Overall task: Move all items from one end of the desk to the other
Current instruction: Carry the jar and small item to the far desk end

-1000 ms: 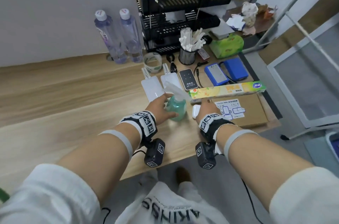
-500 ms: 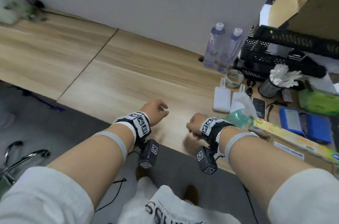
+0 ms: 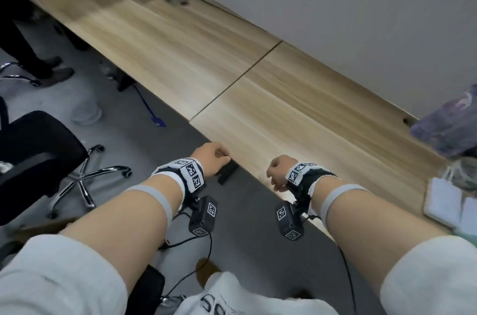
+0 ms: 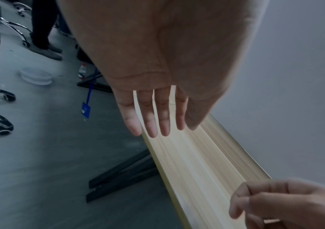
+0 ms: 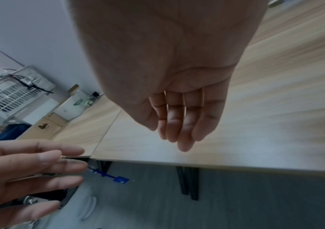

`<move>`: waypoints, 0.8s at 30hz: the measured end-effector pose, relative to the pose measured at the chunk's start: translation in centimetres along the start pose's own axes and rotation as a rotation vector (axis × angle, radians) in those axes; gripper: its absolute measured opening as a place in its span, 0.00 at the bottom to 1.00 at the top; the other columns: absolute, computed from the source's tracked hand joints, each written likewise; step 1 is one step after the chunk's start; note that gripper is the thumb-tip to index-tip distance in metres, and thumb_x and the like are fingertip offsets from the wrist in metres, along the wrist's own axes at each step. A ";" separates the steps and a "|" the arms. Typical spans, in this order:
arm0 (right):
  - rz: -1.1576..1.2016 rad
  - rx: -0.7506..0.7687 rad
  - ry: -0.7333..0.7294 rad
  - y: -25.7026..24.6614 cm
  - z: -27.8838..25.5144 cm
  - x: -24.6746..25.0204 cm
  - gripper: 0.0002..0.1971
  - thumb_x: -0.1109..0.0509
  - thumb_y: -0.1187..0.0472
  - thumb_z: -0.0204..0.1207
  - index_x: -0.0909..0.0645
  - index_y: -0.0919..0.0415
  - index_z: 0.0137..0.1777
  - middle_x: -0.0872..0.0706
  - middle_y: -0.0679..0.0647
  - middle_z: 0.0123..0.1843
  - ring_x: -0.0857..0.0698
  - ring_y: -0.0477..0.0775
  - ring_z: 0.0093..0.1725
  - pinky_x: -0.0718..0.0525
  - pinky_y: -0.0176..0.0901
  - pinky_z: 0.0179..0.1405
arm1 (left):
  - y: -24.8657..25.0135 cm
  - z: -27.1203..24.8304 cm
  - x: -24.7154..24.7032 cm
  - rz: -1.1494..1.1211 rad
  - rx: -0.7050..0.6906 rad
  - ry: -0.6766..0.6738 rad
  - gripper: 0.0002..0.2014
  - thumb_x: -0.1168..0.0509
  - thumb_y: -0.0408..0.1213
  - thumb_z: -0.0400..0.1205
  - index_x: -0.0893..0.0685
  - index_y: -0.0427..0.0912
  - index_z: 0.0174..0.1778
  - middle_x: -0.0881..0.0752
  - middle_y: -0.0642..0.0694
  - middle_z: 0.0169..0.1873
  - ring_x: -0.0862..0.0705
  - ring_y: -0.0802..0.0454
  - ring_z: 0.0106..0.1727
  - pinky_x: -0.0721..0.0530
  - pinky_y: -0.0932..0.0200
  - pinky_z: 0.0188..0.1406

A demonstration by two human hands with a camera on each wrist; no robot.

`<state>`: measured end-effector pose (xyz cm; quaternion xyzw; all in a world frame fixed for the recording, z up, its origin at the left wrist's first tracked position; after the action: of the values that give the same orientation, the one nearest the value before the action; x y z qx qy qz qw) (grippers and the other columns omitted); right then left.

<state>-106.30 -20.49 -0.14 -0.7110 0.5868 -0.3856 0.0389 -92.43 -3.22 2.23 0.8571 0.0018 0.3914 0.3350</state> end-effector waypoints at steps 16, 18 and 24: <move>0.060 0.132 0.120 -22.2 15.8 -1.8 0.10 0.38 0.65 0.77 0.17 0.59 0.38 0.11 0.57 0.32 0.10 0.56 0.31 0.09 0.53 0.39 | -9.9 13.9 17.1 -0.139 0.049 0.059 0.08 0.34 0.46 0.84 0.15 0.52 0.57 0.14 0.53 0.54 0.15 0.52 0.54 0.17 0.56 0.53; 0.066 0.146 0.118 -25.2 18.3 -0.9 0.10 0.38 0.65 0.77 0.17 0.60 0.38 0.12 0.56 0.31 0.11 0.54 0.29 0.11 0.49 0.36 | -10.0 16.0 19.4 -0.167 0.071 0.080 0.09 0.34 0.45 0.84 0.15 0.51 0.58 0.14 0.53 0.53 0.14 0.53 0.53 0.18 0.57 0.50; 0.093 0.196 0.083 -33.5 24.9 1.7 0.11 0.39 0.65 0.77 0.17 0.59 0.37 0.12 0.55 0.30 0.10 0.54 0.30 0.11 0.49 0.37 | -10.5 23.0 25.9 -0.177 0.108 0.127 0.09 0.34 0.45 0.83 0.14 0.51 0.57 0.14 0.53 0.52 0.15 0.52 0.50 0.20 0.59 0.46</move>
<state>-64.56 -21.46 0.31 -0.6591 0.5798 -0.4681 0.1016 -56.29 -1.37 2.67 0.8440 0.1197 0.4131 0.3206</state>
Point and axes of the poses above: each hand's wrist, its own z-axis towards the middle knuckle, its own x-axis out of the back of the hand, y = z × x, the point moved 3 cm from there along z, towards the middle knuckle
